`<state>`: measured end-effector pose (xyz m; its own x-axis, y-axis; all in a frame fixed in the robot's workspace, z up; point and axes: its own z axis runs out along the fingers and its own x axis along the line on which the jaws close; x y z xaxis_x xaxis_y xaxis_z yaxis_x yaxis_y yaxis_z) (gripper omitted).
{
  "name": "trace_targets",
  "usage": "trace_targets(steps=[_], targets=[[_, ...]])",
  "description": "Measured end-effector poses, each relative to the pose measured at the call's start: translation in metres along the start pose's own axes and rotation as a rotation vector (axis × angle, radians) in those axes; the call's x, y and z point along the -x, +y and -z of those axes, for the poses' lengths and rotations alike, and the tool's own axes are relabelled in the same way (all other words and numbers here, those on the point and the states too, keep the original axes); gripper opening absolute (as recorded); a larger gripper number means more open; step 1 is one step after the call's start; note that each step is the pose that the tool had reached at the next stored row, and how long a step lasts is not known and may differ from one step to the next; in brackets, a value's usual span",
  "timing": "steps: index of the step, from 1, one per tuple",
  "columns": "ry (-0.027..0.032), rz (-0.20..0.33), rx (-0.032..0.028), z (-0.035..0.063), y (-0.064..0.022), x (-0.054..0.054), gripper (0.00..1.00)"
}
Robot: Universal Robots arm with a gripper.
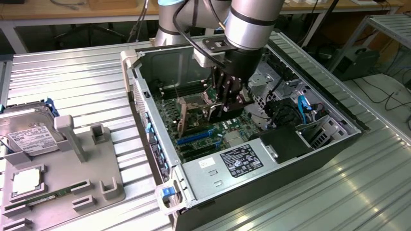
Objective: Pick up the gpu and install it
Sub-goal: 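Insert the gpu into the slot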
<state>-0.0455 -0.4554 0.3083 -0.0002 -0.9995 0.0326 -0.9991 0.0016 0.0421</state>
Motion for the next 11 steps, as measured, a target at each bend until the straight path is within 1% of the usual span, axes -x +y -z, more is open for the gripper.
trace_targets(steps=[3,4,5,6,7,9,11], targets=[[0.0,-0.001,-0.0157,-0.0013,0.001,0.002,0.27],[0.0001,-0.001,-0.0223,-0.0017,0.002,0.003,0.27],[0.0003,-0.001,-0.0278,-0.0024,0.0038,0.004,0.27],[-0.0002,-0.001,-0.0319,-0.0035,0.006,0.004,0.27],[0.0,-0.001,-0.0337,-0.0044,0.0075,0.004,0.27],[0.0001,-0.001,-0.0382,-0.0071,0.0163,0.005,0.27],[0.0001,-0.001,-0.0398,-0.0081,0.0193,0.005,0.27]])
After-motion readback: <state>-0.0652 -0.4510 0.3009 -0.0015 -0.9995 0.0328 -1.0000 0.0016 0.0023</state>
